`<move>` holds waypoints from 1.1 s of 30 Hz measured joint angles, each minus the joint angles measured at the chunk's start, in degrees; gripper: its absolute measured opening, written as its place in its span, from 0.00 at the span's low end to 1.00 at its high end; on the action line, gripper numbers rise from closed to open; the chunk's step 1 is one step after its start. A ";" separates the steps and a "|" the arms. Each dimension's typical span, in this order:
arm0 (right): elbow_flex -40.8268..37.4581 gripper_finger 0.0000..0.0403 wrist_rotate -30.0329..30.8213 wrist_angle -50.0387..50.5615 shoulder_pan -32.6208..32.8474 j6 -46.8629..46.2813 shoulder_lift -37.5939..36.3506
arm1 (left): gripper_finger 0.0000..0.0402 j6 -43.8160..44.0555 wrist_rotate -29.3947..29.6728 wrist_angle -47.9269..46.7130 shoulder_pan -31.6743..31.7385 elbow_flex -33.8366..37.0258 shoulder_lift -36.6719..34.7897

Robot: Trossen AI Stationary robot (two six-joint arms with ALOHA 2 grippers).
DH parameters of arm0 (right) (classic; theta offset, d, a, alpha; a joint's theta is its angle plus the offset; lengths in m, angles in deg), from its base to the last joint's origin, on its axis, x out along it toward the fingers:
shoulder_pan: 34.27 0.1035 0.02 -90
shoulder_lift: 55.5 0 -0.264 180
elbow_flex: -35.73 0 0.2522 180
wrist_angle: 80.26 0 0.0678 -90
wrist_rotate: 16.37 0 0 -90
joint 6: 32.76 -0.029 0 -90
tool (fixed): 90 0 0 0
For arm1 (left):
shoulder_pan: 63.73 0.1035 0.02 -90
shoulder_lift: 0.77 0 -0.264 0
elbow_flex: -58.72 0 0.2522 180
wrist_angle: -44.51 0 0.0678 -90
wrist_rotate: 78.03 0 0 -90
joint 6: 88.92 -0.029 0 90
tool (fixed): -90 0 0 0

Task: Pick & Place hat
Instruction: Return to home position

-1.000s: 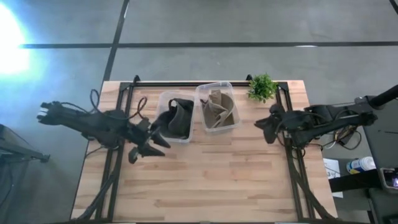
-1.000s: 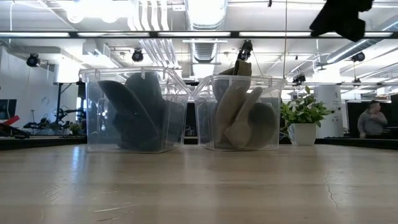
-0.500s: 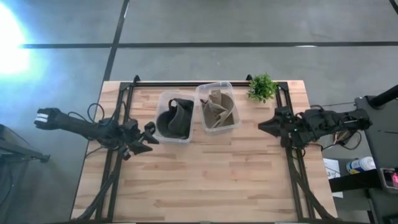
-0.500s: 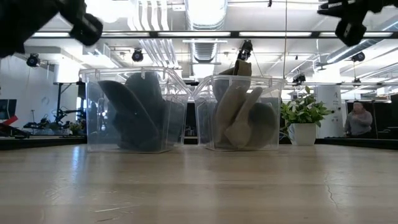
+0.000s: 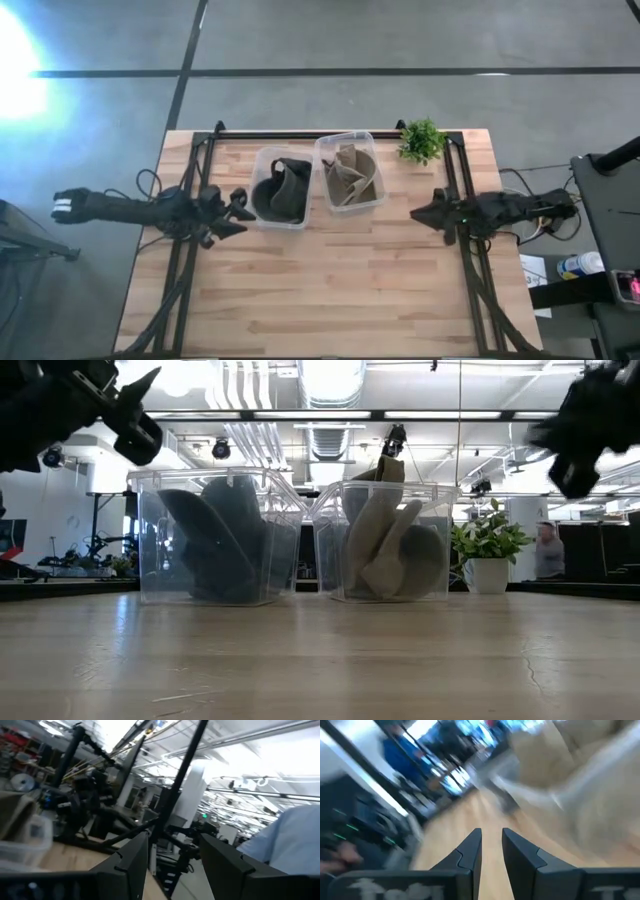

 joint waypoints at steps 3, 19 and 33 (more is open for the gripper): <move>-2.47 0.18 0.76 3.18 0.02 -0.01 1.37 | 0.43 0.82 0.29 -0.20 1.52 0.00 -0.03; -1.40 0.18 0.72 2.35 0.06 -1.31 12.13 | 0.43 1.24 0.43 -6.41 0.38 0.05 -4.56; -1.51 0.18 0.70 2.50 0.06 -1.31 13.67 | 0.43 -7.21 -0.39 -30.82 0.53 0.11 -29.68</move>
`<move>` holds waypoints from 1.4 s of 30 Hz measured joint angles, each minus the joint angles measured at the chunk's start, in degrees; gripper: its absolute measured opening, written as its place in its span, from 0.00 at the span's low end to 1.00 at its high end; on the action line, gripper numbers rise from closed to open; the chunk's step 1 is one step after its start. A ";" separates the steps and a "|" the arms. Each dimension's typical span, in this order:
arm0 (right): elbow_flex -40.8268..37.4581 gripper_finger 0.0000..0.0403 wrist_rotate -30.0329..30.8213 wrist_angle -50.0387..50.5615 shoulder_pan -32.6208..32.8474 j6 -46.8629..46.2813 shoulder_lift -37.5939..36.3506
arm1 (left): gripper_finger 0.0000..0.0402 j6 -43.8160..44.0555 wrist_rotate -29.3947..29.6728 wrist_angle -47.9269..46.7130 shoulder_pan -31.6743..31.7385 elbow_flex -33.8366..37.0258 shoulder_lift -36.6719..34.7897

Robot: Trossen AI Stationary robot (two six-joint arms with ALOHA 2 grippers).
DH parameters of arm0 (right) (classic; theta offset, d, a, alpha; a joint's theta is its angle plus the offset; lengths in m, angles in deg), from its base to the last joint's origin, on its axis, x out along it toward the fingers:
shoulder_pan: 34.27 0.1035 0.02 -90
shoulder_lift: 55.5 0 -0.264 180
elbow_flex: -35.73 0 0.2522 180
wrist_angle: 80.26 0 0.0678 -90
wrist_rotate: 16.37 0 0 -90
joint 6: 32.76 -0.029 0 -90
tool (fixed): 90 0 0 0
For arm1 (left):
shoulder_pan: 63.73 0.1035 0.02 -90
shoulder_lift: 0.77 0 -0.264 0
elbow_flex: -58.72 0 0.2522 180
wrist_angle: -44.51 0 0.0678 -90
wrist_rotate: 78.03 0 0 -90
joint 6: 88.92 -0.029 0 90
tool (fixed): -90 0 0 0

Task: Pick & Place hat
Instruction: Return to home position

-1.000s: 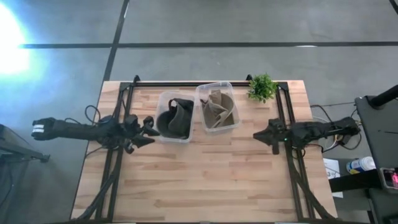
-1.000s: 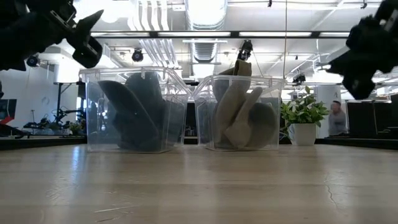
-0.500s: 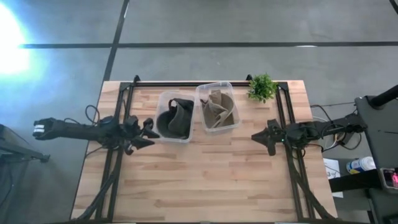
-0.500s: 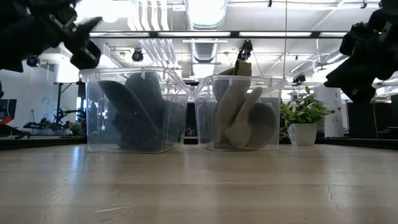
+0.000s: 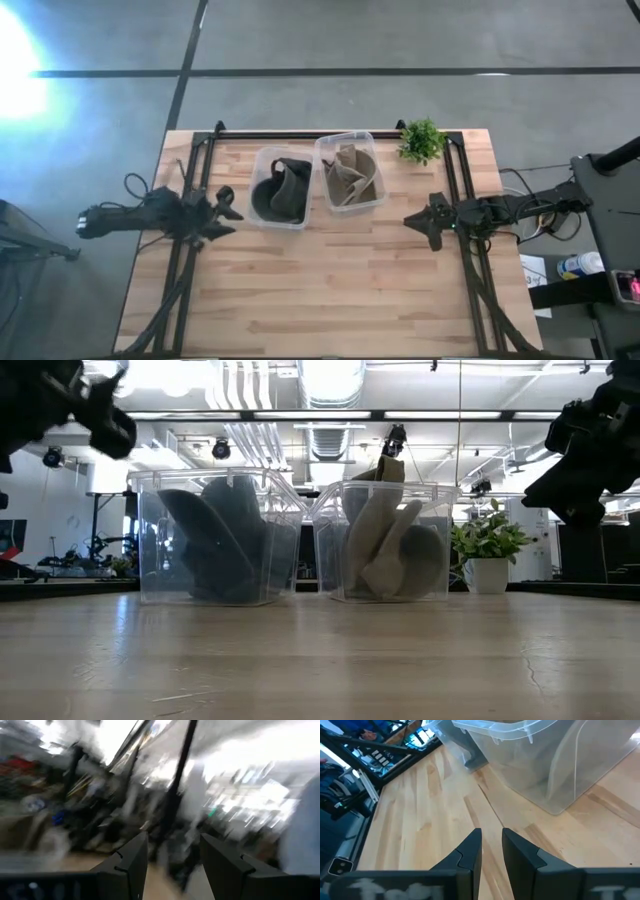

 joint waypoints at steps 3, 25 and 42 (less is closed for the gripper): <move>0.00 0.18 0.03 0.04 0.00 0.00 -0.02 | 0.43 -11.05 3.29 -5.78 0.04 0.00 -0.06; -0.02 0.18 0.02 0.15 0.00 0.00 -0.01 | 0.43 -17.43 23.82 -17.98 -0.63 -0.13 0.09; -0.02 0.18 0.04 0.15 0.00 0.02 -0.01 | 0.43 -17.34 24.09 -17.84 -0.61 -0.17 0.09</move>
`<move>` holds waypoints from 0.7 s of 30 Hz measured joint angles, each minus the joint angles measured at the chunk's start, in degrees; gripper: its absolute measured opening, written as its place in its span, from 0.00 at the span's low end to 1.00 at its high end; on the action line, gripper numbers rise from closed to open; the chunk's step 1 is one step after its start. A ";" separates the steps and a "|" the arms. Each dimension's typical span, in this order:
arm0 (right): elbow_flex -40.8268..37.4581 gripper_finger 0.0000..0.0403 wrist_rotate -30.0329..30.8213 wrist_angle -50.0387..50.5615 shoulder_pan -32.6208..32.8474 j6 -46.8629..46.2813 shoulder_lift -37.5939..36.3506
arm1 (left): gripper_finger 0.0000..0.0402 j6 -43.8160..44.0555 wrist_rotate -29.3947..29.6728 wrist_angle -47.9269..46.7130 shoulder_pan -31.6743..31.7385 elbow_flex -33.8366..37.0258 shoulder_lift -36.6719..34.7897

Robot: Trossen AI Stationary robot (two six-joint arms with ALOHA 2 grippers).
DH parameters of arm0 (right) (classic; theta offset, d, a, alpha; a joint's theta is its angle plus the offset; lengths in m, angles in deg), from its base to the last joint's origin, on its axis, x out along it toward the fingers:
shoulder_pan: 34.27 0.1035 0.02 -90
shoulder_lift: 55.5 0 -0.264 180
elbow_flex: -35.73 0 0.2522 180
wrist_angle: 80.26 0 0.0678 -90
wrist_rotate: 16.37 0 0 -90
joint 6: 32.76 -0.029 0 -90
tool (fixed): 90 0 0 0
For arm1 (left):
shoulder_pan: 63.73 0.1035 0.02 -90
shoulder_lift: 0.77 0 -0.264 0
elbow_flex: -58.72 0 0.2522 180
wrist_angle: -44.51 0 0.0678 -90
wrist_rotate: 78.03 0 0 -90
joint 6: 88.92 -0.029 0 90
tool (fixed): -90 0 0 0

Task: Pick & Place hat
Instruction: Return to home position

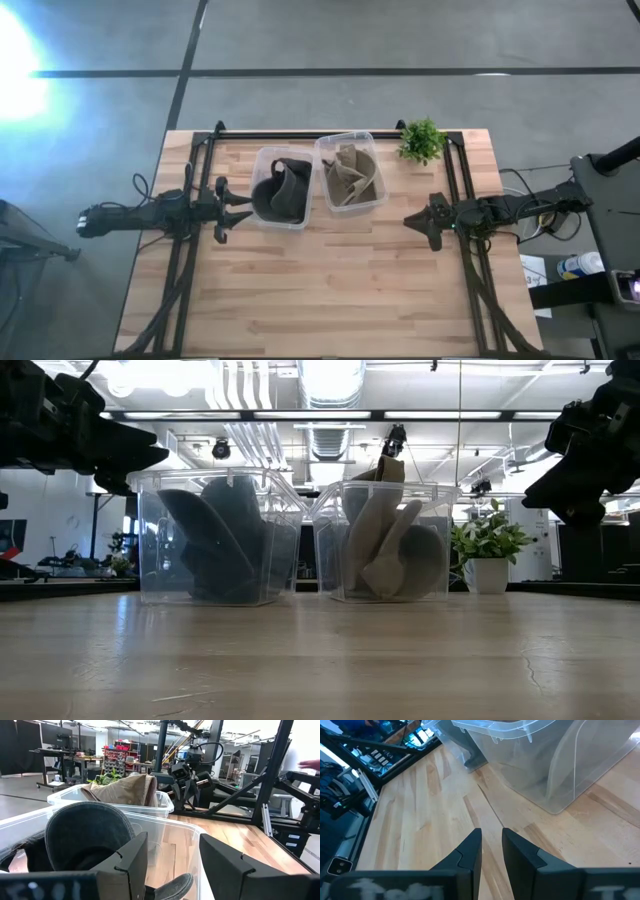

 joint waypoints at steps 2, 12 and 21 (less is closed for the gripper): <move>0.00 0.18 -0.02 0.00 -0.01 -0.02 0.00 | 0.43 0.00 0.00 0.00 0.00 0.00 0.00; -0.11 0.18 -0.57 -4.46 -0.09 7.05 -3.51 | 0.43 0.00 0.00 -0.02 0.00 -0.03 0.00; -5.34 0.18 -10.82 -27.66 -3.83 40.20 -10.83 | 0.43 0.00 0.00 -0.02 0.00 -0.04 0.00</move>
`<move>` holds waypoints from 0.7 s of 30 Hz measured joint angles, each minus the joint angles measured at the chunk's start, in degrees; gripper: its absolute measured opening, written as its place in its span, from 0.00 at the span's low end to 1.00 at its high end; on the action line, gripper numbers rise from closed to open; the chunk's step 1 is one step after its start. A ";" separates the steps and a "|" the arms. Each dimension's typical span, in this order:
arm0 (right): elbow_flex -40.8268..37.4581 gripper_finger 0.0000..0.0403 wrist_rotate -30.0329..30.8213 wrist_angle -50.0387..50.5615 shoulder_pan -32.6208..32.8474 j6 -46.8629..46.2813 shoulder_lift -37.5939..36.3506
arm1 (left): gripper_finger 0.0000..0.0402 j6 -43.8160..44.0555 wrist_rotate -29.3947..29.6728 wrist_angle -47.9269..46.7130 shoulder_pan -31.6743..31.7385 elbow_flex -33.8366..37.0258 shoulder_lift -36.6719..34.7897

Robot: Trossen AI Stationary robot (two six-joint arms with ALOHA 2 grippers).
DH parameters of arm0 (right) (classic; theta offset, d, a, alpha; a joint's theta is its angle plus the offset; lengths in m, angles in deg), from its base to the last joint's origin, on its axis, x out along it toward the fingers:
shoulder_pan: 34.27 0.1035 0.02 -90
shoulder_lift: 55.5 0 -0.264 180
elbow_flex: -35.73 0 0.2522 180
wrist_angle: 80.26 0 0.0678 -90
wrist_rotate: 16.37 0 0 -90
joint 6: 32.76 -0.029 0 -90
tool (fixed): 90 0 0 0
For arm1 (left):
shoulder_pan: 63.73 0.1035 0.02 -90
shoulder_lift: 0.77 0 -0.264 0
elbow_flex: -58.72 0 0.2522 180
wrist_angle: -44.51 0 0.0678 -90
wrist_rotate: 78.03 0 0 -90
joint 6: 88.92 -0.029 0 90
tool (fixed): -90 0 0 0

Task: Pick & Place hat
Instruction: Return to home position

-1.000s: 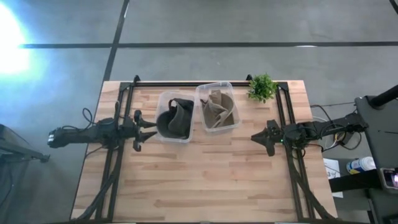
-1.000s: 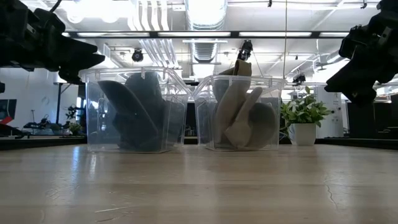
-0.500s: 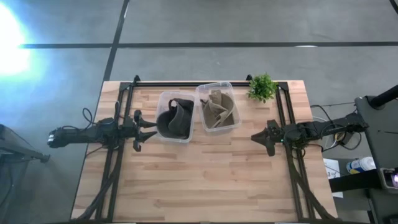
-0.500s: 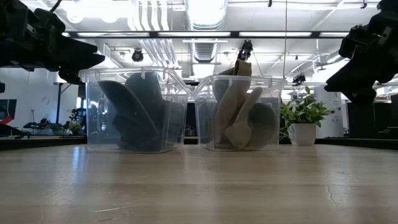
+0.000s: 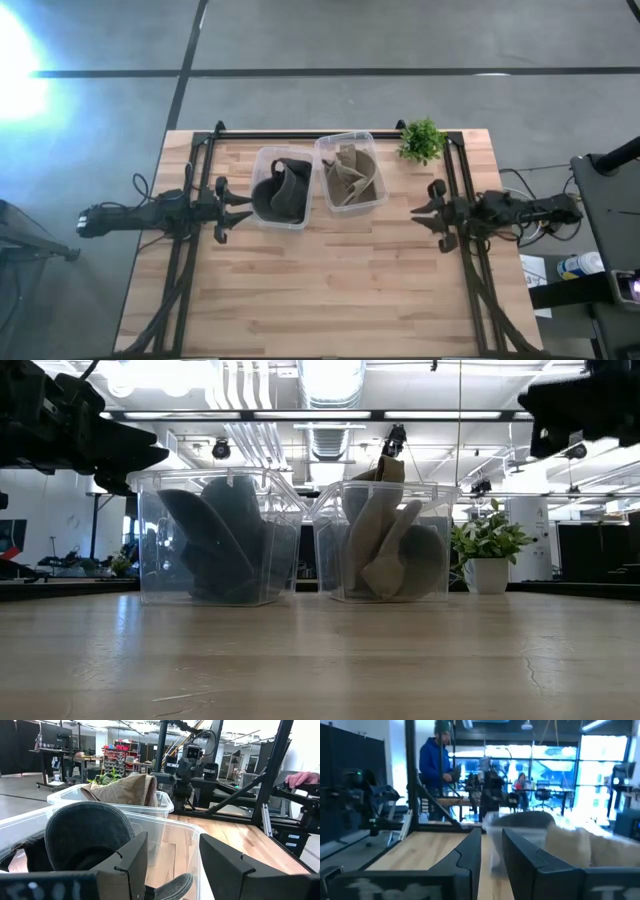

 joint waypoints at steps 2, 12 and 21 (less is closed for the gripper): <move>-2.05 0.18 -0.16 0.41 -1.10 -1.46 -1.85 | 0.43 0.00 -0.02 0.00 0.00 0.00 0.00; -2.26 0.18 -10.98 6.63 -7.47 0.00 -2.83 | 0.43 0.00 0.00 0.00 -0.04 -0.02 0.00; -2.26 0.18 -12.65 7.68 -8.36 1.52 -2.19 | 0.43 0.00 -0.02 0.00 -0.02 -0.02 0.00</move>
